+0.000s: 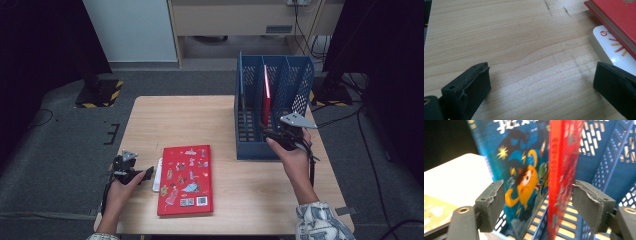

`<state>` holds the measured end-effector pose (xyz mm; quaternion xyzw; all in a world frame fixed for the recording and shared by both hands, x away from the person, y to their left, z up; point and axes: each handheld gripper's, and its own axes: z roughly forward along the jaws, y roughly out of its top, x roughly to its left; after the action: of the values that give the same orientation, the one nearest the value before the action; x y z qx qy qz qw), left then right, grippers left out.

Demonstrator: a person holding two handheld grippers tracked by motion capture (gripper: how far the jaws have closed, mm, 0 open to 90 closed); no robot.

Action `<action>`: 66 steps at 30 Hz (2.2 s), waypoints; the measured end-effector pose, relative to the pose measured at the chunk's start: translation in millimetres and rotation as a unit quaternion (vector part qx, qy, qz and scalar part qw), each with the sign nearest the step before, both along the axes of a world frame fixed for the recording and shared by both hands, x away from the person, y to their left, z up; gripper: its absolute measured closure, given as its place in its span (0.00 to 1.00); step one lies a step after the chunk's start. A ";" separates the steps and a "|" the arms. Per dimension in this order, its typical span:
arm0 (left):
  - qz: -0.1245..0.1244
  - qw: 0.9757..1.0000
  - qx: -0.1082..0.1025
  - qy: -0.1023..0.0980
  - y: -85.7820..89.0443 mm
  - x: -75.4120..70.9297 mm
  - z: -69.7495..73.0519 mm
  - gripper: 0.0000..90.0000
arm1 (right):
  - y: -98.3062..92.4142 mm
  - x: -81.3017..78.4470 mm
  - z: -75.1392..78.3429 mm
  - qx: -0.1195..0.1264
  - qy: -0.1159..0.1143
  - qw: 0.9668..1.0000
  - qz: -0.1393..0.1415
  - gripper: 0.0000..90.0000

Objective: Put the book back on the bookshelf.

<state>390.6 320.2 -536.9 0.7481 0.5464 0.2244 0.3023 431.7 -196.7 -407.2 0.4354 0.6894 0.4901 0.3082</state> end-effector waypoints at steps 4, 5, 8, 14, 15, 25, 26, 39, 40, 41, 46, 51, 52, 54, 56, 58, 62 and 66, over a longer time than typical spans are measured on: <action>0.000 1.000 0.000 0.000 0.0 0.0 0.0 0.00 | 2.8 -12.3 -5.3 0.004 -0.001 1.000 0.017 0.24; 0.000 1.000 0.000 0.000 0.0 0.0 0.0 0.00 | 3.4 -15.3 -6.5 0.004 -0.002 1.000 0.020 0.23; -0.001 1.000 -0.001 0.001 0.0 0.1 0.0 0.00 | 6.4 -23.9 -10.4 0.008 -0.001 0.999 0.032 0.20; -0.002 1.000 -0.001 0.001 -0.1 0.0 -0.1 0.00 | 16.4 -37.0 -23.2 0.013 0.023 0.998 0.063 0.15; -0.003 1.000 -0.002 0.001 -0.1 0.0 -0.1 0.00 | 19.1 -39.0 -26.2 0.015 0.031 0.997 0.069 0.14; -0.007 1.000 -0.013 0.001 2.1 -0.9 0.3 0.00 | 48.2 -55.8 -40.9 -0.004 0.058 0.992 0.116 0.10; -0.008 1.000 -0.012 0.001 2.1 -0.9 0.3 0.00 | 51.1 -57.1 -41.5 -0.004 0.059 0.991 0.117 0.10; -0.007 0.999 -0.028 -0.013 3.5 -6.6 8.6 0.04 | 92.2 -74.1 -64.2 -0.034 0.090 0.980 0.175 0.17; -0.009 0.999 -0.031 -0.014 2.9 -7.4 9.2 0.04 | 95.0 -75.1 -65.7 -0.032 0.093 0.979 0.180 0.18; -0.012 0.999 -0.032 -0.014 2.4 -8.2 9.9 0.04 | 97.6 -75.7 -67.4 -0.031 0.095 0.978 0.184 0.19; -0.019 0.999 -0.039 -0.015 -1.0 -11.6 13.7 0.04 | 109.8 -79.3 -75.2 -0.043 0.104 0.973 0.200 0.18; -0.028 0.999 -0.042 -0.020 -4.9 -16.0 18.6 0.04 | 117.4 -81.0 -80.7 -0.048 0.110 0.971 0.208 0.18; -0.029 0.998 -0.043 -0.022 -6.0 -16.6 19.5 0.04 | 118.2 -81.2 -81.7 -0.049 0.111 0.970 0.209 0.17; -0.034 0.998 -0.045 -0.024 -8.6 -17.6 21.0 0.04 | 119.3 -81.5 -83.3 -0.049 0.114 0.970 0.209 0.17; -0.038 0.998 -0.046 -0.024 -11.7 -18.7 22.6 0.05 | 120.1 -81.8 -84.7 -0.047 0.118 0.969 0.212 0.17; -0.045 0.998 -0.045 -0.026 -15.4 -20.0 24.6 0.05 | 120.7 -82.1 -85.4 -0.050 0.118 0.969 0.212 0.17; -0.057 0.997 -0.044 -0.030 -23.4 -22.1 28.2 0.05 | 120.6 -82.2 -86.5 -0.048 0.122 0.968 0.214 0.16; -0.070 0.996 -0.045 -0.031 -30.7 -22.2 29.9 0.05 | 122.7 -82.8 -89.8 -0.047 0.130 0.966 0.220 0.15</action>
<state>368.3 289.5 -506.9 0.7631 0.4921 0.2010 0.3674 348.8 -74.0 -497.0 0.3177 0.8246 0.4521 0.1211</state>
